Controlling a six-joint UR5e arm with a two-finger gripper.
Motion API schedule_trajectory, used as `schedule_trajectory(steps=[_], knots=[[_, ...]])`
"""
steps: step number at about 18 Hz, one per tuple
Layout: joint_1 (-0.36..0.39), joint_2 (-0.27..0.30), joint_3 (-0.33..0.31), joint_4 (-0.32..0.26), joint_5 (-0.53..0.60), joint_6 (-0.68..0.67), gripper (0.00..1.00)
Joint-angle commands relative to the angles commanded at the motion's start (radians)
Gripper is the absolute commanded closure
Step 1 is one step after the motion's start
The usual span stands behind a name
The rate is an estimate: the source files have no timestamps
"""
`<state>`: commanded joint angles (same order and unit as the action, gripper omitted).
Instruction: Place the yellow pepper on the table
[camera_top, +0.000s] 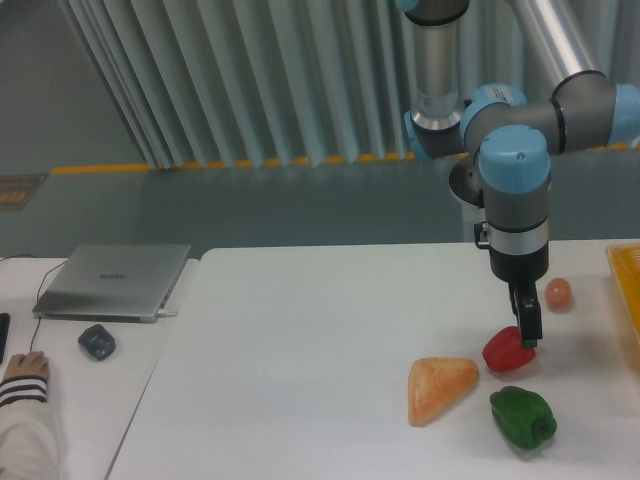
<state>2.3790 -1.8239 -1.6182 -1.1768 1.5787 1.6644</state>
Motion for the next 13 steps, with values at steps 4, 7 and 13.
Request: schedule_trajectory(steps=[4,7,13], knots=[[0.052,0.017,-0.023,0.02,-0.14,-0.008,0.0],[0.052,0.023,-0.026,0.04,-0.016,0.0,0.0],[0.089,0.022,-0.031,0.036,0.038,0.155,0.0]])
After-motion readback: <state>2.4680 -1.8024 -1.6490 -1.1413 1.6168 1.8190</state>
